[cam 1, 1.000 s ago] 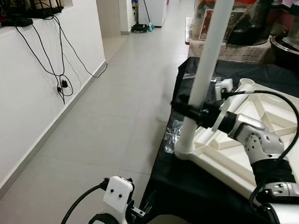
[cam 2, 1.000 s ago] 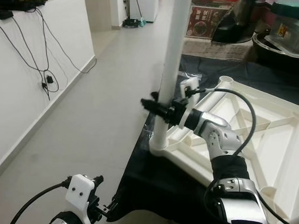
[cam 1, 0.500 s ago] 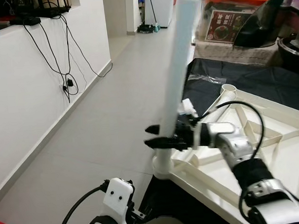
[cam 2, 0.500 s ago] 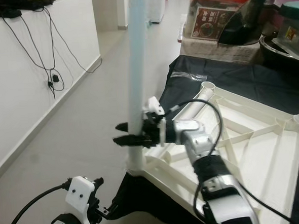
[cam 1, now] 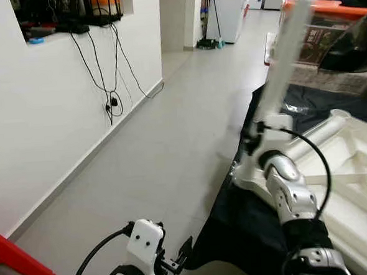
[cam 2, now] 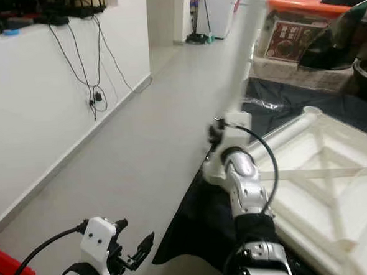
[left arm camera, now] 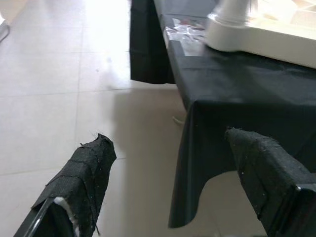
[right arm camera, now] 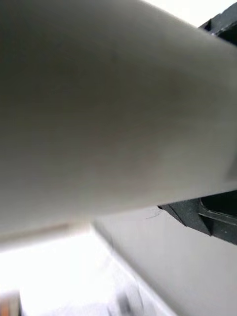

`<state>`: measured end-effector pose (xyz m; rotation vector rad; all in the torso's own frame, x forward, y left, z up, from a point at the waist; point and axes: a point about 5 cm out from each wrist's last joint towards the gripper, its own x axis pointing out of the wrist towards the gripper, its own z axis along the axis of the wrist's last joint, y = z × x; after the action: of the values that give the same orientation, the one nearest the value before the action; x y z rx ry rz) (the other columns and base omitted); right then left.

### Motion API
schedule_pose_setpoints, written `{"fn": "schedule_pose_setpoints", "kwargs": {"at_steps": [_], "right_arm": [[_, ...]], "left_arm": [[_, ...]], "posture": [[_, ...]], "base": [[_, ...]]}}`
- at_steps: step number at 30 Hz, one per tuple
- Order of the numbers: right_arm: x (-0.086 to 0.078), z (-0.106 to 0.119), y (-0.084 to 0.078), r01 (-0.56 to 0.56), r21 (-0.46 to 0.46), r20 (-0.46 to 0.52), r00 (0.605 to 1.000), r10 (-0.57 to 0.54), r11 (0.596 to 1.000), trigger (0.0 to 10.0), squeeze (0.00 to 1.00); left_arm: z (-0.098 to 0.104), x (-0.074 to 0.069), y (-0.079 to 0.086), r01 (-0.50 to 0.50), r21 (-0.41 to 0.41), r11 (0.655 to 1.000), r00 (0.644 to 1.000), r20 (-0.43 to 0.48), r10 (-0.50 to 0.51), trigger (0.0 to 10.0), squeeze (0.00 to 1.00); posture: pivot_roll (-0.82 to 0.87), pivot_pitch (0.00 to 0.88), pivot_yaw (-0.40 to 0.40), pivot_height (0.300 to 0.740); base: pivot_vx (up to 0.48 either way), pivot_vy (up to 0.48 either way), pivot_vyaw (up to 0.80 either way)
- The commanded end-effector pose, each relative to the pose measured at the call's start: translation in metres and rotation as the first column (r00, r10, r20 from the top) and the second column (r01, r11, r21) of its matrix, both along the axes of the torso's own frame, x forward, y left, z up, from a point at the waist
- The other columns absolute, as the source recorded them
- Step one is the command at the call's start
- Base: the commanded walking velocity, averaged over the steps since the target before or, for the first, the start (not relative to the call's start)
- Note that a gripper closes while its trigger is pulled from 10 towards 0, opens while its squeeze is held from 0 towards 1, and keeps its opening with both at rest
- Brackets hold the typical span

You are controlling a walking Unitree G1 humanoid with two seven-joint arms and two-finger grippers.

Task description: Building children table

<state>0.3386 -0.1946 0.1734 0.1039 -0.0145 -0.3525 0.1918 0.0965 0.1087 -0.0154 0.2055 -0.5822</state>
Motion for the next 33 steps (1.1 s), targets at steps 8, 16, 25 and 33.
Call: {"fn": "schedule_pose_setpoints", "kwargs": {"at_steps": [8,16,25,33], "right_arm": [[-0.01,-0.006,0.054,-0.115,0.17,0.042,0.993,0.11,0.979,10.0,1.0],[0.006,0.032,0.064,-0.767,0.185,0.316,0.639,0.702,0.614,10.0,0.0],[-0.006,0.036,0.048,-0.995,0.017,0.143,0.103,0.984,0.102,10.0,0.0],[-0.008,0.013,0.068,-0.958,0.078,-0.114,-0.284,0.952,-0.276,4.8,0.0]], "left_arm": [[-0.002,0.002,0.0,-0.003,-0.001,1.0,1.0,-0.009,0.003,10.0,0.0],[-0.002,0.002,-0.001,-0.008,-0.002,1.0,1.0,-0.006,0.008,10.0,0.0],[-0.002,0.004,-0.002,-0.003,-0.002,1.0,1.0,-0.007,0.003,10.0,0.0],[-0.003,0.005,-0.002,-0.016,0.0,1.0,1.0,-0.003,0.016,10.0,0.0]], "posture": [[0.13,0.031,-0.064,0.74],[0.13,0.037,-0.064,0.74],[0.13,0.037,-0.065,0.74],[0.14,0.039,-0.077,0.74]], "base": [[0.0,0.0,0.0],[0.0,0.0,0.0],[0.0,0.0,0.0],[0.0,0.0,0.0]]}}
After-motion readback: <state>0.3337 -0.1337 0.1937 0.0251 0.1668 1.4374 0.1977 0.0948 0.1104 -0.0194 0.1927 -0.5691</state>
